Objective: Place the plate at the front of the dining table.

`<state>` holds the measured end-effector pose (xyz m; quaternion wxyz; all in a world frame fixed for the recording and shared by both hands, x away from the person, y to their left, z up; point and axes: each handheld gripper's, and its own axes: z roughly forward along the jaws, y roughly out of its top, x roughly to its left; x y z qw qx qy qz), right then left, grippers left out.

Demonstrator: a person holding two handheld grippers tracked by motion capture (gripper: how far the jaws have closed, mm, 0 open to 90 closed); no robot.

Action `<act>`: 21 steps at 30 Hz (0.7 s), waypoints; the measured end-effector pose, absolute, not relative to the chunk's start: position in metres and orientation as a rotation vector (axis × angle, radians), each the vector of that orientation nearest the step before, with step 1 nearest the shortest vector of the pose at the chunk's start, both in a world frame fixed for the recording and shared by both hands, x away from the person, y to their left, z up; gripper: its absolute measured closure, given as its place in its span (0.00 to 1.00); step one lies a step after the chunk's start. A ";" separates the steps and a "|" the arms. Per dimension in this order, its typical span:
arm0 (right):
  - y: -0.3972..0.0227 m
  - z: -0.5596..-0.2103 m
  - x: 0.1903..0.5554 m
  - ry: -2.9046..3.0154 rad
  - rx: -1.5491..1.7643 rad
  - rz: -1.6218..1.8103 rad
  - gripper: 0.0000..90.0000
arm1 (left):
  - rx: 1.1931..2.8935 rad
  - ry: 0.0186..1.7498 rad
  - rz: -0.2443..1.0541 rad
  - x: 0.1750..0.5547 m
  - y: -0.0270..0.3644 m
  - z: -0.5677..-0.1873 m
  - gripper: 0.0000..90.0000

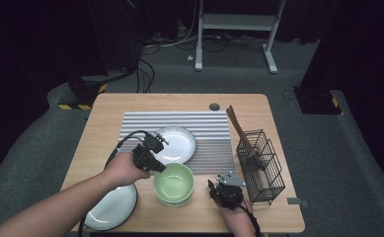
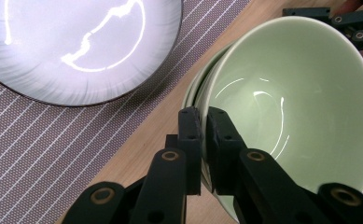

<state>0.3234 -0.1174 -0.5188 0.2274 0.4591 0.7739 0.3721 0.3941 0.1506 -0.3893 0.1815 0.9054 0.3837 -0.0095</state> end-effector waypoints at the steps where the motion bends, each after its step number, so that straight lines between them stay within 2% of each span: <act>1: -0.117 -0.519 0.323 2.133 1.265 1.025 0.63 | 2.554 1.083 -0.028 0.394 0.151 -0.389 0.94; 6: -0.117 -0.519 0.324 2.132 1.269 1.027 0.63 | 2.540 1.091 -0.040 0.395 0.152 -0.389 0.86; 21: -0.118 -0.519 0.323 2.133 1.272 1.033 0.63 | 2.584 1.088 -0.018 0.395 0.146 -0.398 0.93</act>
